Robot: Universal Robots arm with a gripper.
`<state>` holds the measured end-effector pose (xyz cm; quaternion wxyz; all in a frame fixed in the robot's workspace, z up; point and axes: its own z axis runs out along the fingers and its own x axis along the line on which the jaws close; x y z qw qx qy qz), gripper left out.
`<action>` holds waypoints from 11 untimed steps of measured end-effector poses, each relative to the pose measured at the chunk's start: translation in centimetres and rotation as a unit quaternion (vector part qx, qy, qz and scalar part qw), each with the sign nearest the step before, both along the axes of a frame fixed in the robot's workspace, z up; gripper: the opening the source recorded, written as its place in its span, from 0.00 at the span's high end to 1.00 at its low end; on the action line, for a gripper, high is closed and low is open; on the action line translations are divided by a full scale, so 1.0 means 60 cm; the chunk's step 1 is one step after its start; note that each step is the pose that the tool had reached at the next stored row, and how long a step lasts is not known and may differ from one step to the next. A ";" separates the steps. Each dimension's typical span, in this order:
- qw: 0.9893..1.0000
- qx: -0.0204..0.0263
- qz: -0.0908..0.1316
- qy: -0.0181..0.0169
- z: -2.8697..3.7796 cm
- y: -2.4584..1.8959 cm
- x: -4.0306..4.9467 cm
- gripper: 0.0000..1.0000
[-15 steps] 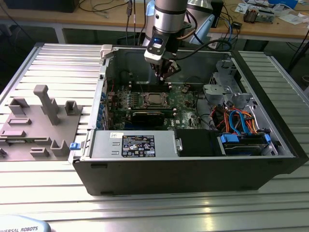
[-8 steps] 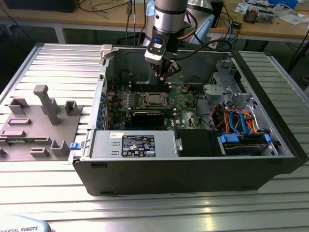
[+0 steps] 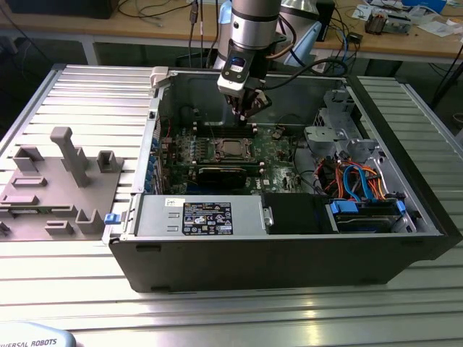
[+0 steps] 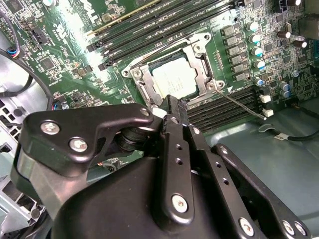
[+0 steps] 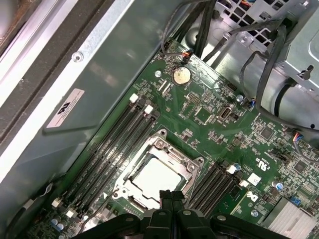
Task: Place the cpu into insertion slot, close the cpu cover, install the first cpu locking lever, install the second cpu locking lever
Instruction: 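Install the first cpu locking lever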
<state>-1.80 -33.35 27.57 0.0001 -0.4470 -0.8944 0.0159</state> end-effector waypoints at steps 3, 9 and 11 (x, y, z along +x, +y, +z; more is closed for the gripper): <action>1.000 0.000 0.002 0.000 0.000 0.0000 0.000 0.89; 1.000 0.000 0.007 0.000 0.000 0.0000 0.000 0.89; 1.000 0.000 0.008 0.000 0.000 0.0000 0.000 0.89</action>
